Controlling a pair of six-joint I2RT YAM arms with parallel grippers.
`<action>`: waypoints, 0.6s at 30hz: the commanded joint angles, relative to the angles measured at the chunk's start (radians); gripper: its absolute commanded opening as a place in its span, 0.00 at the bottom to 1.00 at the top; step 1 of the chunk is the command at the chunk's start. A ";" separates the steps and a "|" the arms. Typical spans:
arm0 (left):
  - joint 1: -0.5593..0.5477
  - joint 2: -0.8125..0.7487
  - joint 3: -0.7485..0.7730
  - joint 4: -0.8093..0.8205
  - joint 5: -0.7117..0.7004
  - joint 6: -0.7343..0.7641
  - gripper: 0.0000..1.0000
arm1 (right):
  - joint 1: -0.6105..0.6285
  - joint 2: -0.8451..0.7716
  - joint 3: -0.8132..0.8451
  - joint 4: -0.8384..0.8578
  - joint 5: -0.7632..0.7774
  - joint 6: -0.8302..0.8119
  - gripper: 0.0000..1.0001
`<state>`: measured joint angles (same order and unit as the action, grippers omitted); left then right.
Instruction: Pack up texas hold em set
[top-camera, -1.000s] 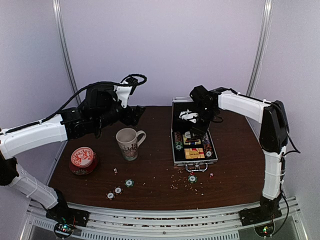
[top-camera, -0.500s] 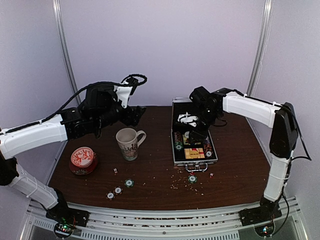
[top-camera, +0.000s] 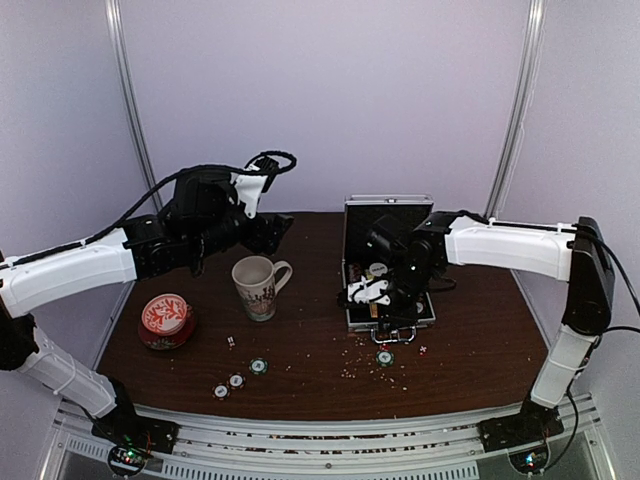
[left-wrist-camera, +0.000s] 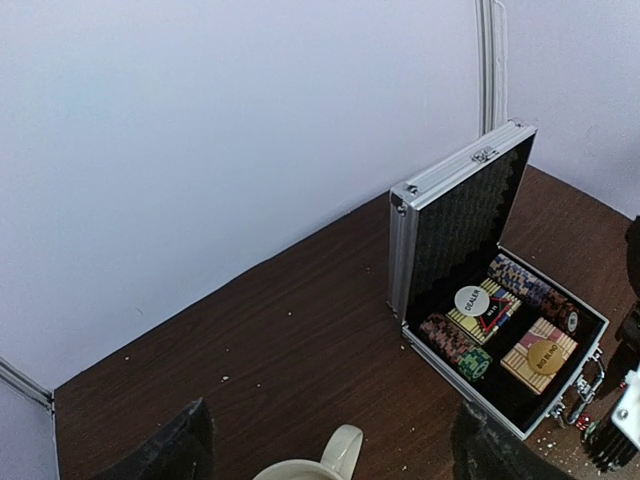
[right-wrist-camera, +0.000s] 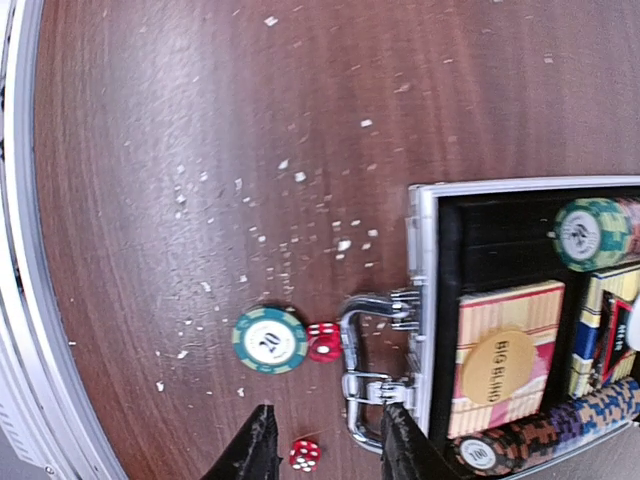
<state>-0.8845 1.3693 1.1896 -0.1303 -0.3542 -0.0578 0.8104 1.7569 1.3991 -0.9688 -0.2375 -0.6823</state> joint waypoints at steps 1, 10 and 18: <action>-0.002 0.008 0.033 0.028 0.009 0.001 0.83 | 0.020 -0.003 -0.046 0.020 0.087 -0.030 0.34; -0.002 0.004 0.034 0.026 0.014 0.001 0.83 | 0.024 0.031 -0.127 0.079 0.148 -0.034 0.28; -0.003 0.005 0.034 0.024 0.012 0.004 0.83 | 0.027 0.071 -0.157 0.107 0.165 -0.040 0.16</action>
<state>-0.8845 1.3693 1.1896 -0.1318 -0.3538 -0.0578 0.8318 1.8034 1.2545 -0.8864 -0.1001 -0.7120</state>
